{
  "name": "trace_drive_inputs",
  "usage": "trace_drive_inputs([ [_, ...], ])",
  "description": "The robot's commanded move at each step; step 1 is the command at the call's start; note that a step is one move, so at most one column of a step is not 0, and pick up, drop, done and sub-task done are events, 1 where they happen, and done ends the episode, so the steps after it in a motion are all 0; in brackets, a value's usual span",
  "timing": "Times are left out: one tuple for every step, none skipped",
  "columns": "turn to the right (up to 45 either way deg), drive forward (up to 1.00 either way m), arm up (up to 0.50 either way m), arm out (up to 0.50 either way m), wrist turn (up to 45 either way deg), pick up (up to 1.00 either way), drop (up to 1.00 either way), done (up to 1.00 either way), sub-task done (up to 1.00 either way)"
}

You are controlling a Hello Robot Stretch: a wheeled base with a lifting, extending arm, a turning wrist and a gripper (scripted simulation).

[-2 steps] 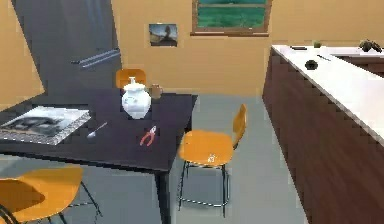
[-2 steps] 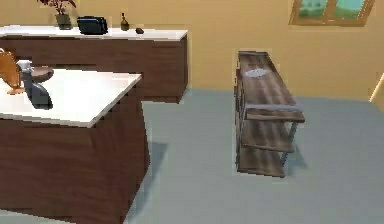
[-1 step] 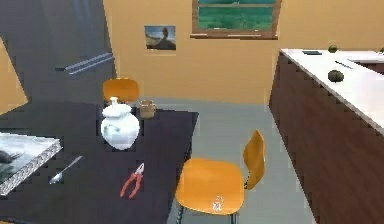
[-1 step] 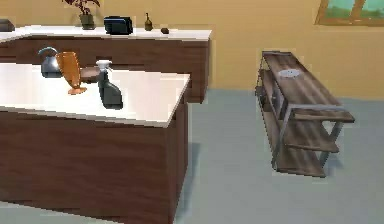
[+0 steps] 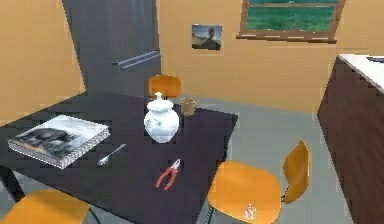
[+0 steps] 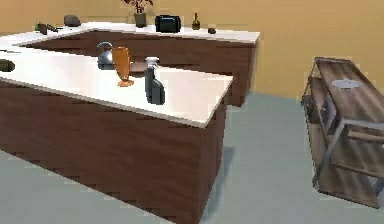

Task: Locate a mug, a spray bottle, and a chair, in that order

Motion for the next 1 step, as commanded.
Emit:
trace_drive_inputs([
  [0.0,0.0,0.0,0.0,0.0,0.0,0.0,0.0,1.0],
])
